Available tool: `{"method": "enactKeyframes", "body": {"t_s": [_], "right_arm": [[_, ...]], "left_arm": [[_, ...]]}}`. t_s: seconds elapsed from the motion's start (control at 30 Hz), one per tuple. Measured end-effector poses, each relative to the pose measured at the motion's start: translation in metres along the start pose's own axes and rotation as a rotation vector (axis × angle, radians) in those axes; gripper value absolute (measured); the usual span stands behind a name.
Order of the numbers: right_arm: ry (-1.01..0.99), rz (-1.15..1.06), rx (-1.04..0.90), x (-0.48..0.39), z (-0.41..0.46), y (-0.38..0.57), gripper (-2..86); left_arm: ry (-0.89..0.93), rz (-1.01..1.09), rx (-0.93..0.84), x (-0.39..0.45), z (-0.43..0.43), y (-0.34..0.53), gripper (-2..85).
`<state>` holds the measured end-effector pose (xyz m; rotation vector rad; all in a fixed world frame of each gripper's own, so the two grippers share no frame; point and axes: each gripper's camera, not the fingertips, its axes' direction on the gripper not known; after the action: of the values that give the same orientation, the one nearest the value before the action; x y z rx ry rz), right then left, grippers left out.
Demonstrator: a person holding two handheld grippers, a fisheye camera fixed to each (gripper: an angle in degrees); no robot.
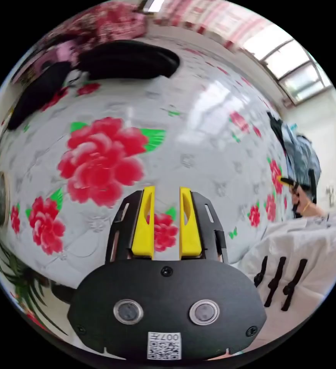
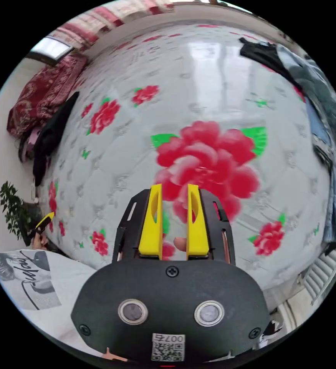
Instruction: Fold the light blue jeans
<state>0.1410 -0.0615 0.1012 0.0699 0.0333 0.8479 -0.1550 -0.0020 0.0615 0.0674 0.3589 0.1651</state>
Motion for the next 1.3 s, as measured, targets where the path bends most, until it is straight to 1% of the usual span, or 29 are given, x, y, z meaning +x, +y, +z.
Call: {"method": "enactKeyframes", "body": {"t_s": [0.03,0.1,0.2,0.27,0.33,0.37,0.4,0.43,0.47,0.5,0.57,0.73,0.83,0.93,1.03,1.1,1.13,1.2,1.23,1.27,1.3], "right_arm": [[0.031,0.038,0.019,0.017,-0.009,0.005,7.9],[0.128,0.175,0.066,0.078,-0.037,0.023,9.2],[0.209,0.313,0.108,0.140,-0.063,0.036,10.4],[0.258,0.389,0.128,0.171,-0.078,0.038,11.0],[0.313,0.407,0.148,0.194,-0.091,0.034,11.4],[0.372,0.406,0.145,0.206,-0.096,0.030,11.3],[0.414,0.404,0.124,0.216,-0.095,0.024,11.1],[0.421,0.404,0.100,0.222,-0.092,0.021,11.0],[0.420,0.420,0.000,0.236,-0.075,0.016,10.6],[0.384,0.421,0.043,0.239,-0.077,0.018,10.0],[0.393,0.469,0.061,0.246,-0.077,0.020,8.9],[0.478,0.330,-0.073,0.228,-0.069,-0.006,5.8],[0.405,0.252,-0.075,0.206,-0.071,-0.013,4.5],[0.310,0.132,-0.030,0.165,-0.069,-0.010,3.4],[0.212,0.005,-0.009,0.105,-0.057,-0.006,2.3],[0.087,-0.094,-0.018,0.051,-0.047,-0.007,1.6],[0.042,-0.115,-0.019,0.038,-0.044,-0.008,1.5],[-0.152,-0.193,-0.028,-0.018,-0.033,-0.012,1.2],[-0.202,-0.226,-0.045,-0.034,-0.029,-0.013,1.1],[-0.309,-0.294,-0.106,-0.068,-0.015,-0.015,1.1],[-0.396,-0.367,-0.196,-0.107,0.003,-0.013,1.1]], "left_arm": [[-0.008,0.051,-0.027,0.015,0.004,-0.006,10.7],[-0.048,0.230,-0.122,0.070,0.019,-0.031,10.4],[-0.084,0.411,-0.223,0.125,0.036,-0.062,10.2],[-0.100,0.478,-0.294,0.151,0.047,-0.080,11.5],[-0.146,0.491,-0.359,0.169,0.058,-0.094,12.8],[-0.208,0.500,-0.392,0.177,0.062,-0.100,13.1],[-0.227,0.501,-0.404,0.179,0.061,-0.104,13.2],[-0.225,0.493,-0.405,0.178,0.060,-0.105,13.3],[-0.212,0.472,-0.392,0.173,0.057,-0.106,13.3],[-0.200,0.464,-0.371,0.168,0.054,-0.107,13.2],[-0.203,0.466,-0.363,0.165,0.052,-0.108,13.2],[-0.231,0.453,-0.416,0.165,0.053,-0.121,12.7],[-0.225,0.456,-0.401,0.157,0.051,-0.121,12.7],[-0.211,0.452,-0.352,0.148,0.047,-0.116,12.6],[-0.206,0.447,-0.299,0.140,0.044,-0.108,12.2],[-0.207,0.423,-0.248,0.133,0.042,-0.100,11.3],[-0.210,0.411,-0.236,0.132,0.042,-0.098,11.1],[-0.179,0.335,-0.186,0.122,0.037,-0.087,7.5],[-0.162,0.315,-0.171,0.118,0.035,-0.084,6.8],[-0.102,0.284,-0.156,0.110,0.032,-0.076,5.6],[-0.042,0.254,-0.151,0.100,0.029,-0.066,6.1]]}}
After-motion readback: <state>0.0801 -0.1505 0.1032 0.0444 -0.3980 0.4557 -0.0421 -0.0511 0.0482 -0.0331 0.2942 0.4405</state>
